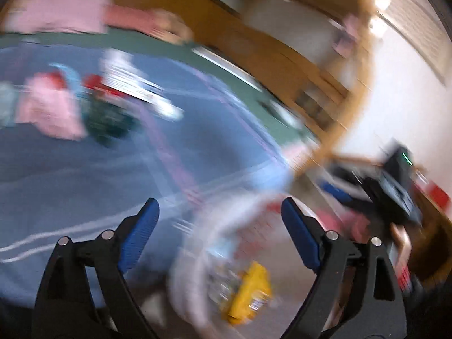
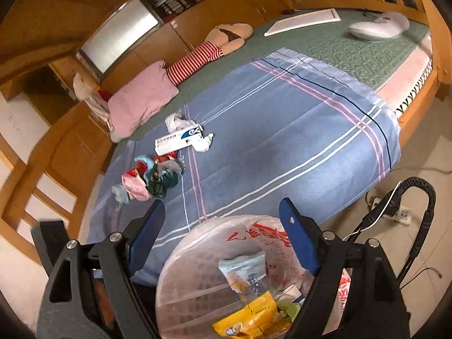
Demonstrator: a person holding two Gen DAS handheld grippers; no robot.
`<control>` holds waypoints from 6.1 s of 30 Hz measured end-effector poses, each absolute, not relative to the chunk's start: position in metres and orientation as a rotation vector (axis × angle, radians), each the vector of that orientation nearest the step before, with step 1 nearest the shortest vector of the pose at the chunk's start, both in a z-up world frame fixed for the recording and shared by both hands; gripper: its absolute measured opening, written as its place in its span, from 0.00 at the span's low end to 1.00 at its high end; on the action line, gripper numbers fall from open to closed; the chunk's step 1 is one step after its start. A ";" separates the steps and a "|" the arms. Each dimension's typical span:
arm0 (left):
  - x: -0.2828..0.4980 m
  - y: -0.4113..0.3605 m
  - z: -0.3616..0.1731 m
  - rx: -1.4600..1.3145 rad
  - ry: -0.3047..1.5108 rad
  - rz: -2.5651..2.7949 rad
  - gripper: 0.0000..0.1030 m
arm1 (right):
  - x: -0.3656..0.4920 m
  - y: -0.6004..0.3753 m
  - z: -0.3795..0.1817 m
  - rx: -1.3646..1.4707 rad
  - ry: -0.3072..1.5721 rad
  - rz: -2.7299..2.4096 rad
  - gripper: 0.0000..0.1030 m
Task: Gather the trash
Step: 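Release the clear packet and yellow snack bag into the white plastic bag with both grippers, then reach into the pile and grasp the green-and-red chips bag with the right gripper, then lift the chips bag with the right gripper while the left gripper grasps the pink plastic bag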
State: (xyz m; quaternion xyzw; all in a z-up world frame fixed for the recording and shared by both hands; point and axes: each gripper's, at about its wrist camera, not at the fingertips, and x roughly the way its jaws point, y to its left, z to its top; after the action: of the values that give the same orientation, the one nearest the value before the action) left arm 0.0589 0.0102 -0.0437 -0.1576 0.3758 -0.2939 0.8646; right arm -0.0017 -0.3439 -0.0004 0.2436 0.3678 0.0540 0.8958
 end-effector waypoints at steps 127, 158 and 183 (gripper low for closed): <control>0.095 0.224 -0.077 -0.900 0.776 0.467 0.97 | 0.207 -0.041 -0.095 -0.060 1.044 0.327 0.08; 0.113 0.203 -0.081 -0.798 0.883 0.391 0.97 | 0.134 -0.107 -0.091 0.195 1.109 0.304 0.08; 0.117 0.203 -0.091 -0.879 0.917 0.276 0.97 | 0.134 -0.107 -0.091 0.178 1.055 0.289 0.08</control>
State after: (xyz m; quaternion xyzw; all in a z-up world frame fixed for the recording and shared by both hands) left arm 0.1172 0.2026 -0.0912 -0.4093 0.4269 0.1283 0.7961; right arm 0.1345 -0.1068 -0.0908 0.0846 0.5008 0.1374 0.8504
